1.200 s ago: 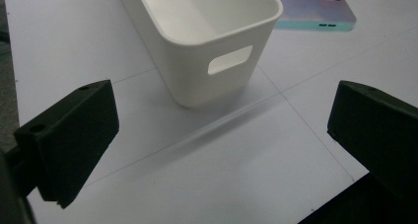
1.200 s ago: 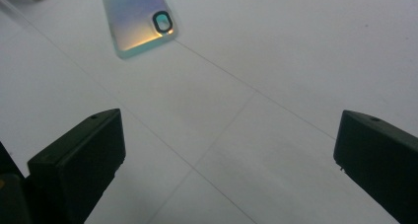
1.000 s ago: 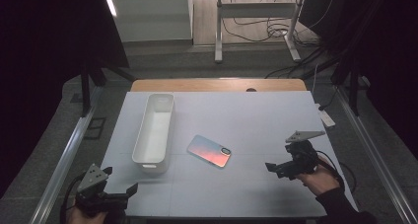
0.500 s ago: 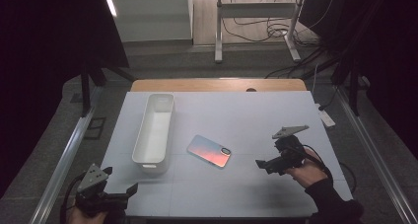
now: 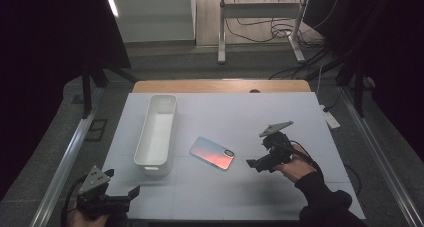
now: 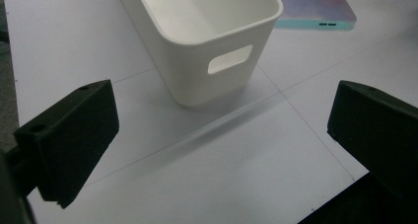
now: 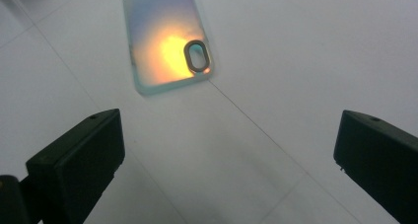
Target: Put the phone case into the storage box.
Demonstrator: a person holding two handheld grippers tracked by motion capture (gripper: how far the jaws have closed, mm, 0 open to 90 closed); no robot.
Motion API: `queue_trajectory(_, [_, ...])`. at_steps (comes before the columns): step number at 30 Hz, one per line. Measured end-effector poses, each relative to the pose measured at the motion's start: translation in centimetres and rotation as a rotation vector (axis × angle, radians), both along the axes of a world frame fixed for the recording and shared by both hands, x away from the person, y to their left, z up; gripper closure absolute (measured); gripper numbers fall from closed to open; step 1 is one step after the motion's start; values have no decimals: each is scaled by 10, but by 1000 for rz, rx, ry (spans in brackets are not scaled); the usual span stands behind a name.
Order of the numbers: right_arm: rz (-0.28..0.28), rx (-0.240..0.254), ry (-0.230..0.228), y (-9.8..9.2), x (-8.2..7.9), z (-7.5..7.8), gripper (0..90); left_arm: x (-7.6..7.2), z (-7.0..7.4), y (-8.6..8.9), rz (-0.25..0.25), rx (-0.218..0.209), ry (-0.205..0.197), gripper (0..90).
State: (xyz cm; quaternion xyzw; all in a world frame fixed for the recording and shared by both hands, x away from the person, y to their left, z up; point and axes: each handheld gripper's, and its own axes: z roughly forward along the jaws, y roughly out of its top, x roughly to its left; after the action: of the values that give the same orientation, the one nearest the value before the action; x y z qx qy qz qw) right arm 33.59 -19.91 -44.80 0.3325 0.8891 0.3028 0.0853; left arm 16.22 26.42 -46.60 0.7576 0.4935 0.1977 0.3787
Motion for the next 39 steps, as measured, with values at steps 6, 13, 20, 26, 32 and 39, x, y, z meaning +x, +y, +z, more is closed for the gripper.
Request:
queue_trajectory(6, [22,-5,2,17,6,-2,0,0,0,0,-2,-1,-1,0])
queue_trajectory(13, [50,-19,7,33,12,-4,0,0,0,0,-2,-1,-1,0])
queue_trajectory(20, [85,-37,14,49,17,-8,0,0,0,0,-3,-1,-1,0])
queue_trajectory(26, [96,-61,16,64,21,-14,0,0,0,0,-5,0,-1,0])
queue_trajectory(32, [103,-89,6,80,23,-19,0,0,0,0,-5,1,-2,0])
queue_trajectory(39, [119,-83,26,98,25,-21,0,0,0,0,-7,1,-2,0])
